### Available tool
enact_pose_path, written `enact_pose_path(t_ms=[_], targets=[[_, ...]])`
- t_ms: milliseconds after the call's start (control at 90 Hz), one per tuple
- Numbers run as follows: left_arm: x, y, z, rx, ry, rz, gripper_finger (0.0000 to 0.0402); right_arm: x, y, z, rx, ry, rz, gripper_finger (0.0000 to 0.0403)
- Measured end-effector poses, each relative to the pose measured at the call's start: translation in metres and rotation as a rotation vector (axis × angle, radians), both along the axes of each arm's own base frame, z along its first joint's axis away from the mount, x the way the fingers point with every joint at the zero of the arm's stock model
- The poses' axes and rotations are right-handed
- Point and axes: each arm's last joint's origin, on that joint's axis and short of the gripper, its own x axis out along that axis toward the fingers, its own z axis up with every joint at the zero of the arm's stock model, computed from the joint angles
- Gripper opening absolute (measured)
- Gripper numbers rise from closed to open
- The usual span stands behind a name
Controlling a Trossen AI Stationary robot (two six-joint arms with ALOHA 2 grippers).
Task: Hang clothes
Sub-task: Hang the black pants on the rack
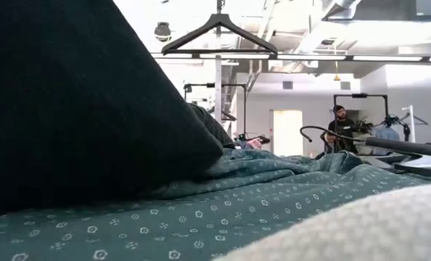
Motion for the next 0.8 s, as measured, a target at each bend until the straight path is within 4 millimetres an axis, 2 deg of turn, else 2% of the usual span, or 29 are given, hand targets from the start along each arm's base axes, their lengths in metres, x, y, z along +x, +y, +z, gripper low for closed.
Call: enact_pose_path(t_ms=[211,400,522,700,800], targets=[[-0.037,-0.007,-0.019,-0.057,0.032,0.081,0.012,-0.008,0.017,0.005,-0.013,-0.035,0.064,0.0044],[-0.061,-0.008,-0.036,-0.121,0.034,0.189,0.012,-0.014,0.029,0.009,-0.034,-0.074,0.109,0.0045],[-0.069,-0.009,-0.038,-0.142,0.005,0.217,0.012,-0.016,0.035,0.011,0.016,-0.08,0.096,0.0045],[-0.069,-0.009,-0.037,-0.156,-0.014,0.231,0.012,-0.016,0.036,0.011,0.02,-0.079,0.132,0.0051],[-0.069,-0.011,-0.037,-0.167,-0.018,0.231,0.012,-0.023,0.05,0.012,-0.007,-0.109,0.174,0.0072]])
